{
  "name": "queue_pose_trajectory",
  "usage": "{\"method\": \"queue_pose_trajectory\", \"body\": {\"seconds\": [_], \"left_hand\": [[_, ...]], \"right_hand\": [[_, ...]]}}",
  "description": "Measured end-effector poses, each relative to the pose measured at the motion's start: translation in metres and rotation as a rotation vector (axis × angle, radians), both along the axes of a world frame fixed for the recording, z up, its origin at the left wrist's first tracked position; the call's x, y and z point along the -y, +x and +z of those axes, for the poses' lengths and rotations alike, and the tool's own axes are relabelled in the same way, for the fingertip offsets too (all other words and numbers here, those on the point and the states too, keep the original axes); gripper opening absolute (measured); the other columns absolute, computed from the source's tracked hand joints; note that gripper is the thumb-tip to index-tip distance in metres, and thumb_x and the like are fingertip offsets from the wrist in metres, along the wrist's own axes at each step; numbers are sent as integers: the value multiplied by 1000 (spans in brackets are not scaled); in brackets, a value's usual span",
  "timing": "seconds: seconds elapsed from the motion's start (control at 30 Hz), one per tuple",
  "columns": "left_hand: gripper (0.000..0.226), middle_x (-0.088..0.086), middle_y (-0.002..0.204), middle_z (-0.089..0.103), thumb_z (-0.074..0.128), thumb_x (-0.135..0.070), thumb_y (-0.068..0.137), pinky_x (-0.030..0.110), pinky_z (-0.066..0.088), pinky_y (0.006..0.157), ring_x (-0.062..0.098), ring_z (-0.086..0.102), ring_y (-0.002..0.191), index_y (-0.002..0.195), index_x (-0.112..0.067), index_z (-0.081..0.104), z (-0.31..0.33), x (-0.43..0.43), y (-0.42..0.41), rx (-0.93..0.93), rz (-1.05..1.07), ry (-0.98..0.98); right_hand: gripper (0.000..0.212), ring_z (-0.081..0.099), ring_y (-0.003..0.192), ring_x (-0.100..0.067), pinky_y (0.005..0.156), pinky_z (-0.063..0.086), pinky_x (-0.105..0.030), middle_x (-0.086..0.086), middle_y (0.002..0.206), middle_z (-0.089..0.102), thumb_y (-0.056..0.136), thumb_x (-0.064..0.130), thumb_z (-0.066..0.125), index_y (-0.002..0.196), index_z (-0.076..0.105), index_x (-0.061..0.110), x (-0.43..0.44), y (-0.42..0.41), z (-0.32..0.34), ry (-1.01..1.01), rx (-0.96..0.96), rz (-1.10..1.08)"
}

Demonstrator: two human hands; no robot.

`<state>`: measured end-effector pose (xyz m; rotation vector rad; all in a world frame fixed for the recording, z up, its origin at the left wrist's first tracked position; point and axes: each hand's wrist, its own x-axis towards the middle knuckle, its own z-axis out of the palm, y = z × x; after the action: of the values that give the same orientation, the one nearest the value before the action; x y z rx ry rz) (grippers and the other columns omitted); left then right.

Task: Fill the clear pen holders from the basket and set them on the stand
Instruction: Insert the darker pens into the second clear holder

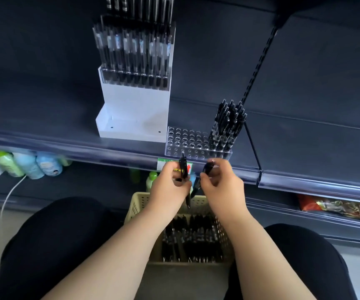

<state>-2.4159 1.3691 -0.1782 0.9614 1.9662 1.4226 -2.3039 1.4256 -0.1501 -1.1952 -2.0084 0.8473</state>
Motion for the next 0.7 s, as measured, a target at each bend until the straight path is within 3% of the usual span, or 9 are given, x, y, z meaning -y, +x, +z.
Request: {"method": "queue_pose_trajectory", "body": {"seconds": [0.1, 0.2, 0.3, 0.37, 0.47, 0.6, 0.7], "left_hand": [[32, -16, 86, 65, 71, -22, 80, 13, 49, 63, -6, 63, 73, 91, -42, 48, 22, -10, -3, -95, -47, 88], [28, -12, 95, 66, 66, -26, 85, 27, 54, 74, 4, 66, 86, 106, -35, 49, 43, -25, -16, -109, -82, 156], [17, -13, 91, 67, 58, -25, 89, 26, 58, 70, 4, 67, 85, 95, -39, 51, 64, -46, -33, -59, -87, 278], [18, -13, 89, 69, 54, -22, 91, 26, 59, 68, 3, 67, 85, 91, -40, 51, 79, -60, -41, -78, -69, 347], [9, -9, 90, 71, 59, -25, 89, 34, 57, 76, 8, 68, 86, 95, -29, 56, 95, -88, -52, -162, -37, 380], [11, -16, 82, 70, 67, -29, 83, 6, 46, 66, -3, 65, 75, 92, -28, 61, 100, -101, -56, -281, -43, 353], [12, -18, 81, 70, 68, -30, 77, 4, 46, 68, -6, 65, 77, 87, -29, 63, 89, -104, -58, -234, -19, 328]], "right_hand": [[30, 58, 67, 4, 60, 42, -7, 15, 73, 61, 85, 14, 61, 91, 50, 41, -11, 1, 32, 84, -213, -18], [18, 66, 74, -10, 68, 54, -39, 12, 76, 66, 86, 23, 57, 86, 55, 41, -31, 1, 66, 126, -375, -41], [7, 68, 73, -14, 70, 54, -48, 12, 73, 66, 83, 33, 52, 80, 55, 39, -59, -4, 103, 240, -396, -63], [8, 67, 72, -14, 71, 54, -47, 11, 73, 66, 82, 34, 52, 77, 56, 39, -78, -10, 124, 306, -381, -63], [9, 67, 73, -18, 73, 54, -46, 8, 75, 65, 79, 30, 56, 80, 56, 39, -109, -21, 142, 361, -352, -46], [13, 64, 66, -12, 67, 53, -31, 5, 75, 67, 78, 26, 61, 85, 58, 37, -134, -27, 140, 350, -275, -5], [14, 62, 67, -2, 62, 47, -13, 10, 73, 66, 80, 23, 66, 87, 62, 34, -149, -34, 125, 306, -191, 27]]}}
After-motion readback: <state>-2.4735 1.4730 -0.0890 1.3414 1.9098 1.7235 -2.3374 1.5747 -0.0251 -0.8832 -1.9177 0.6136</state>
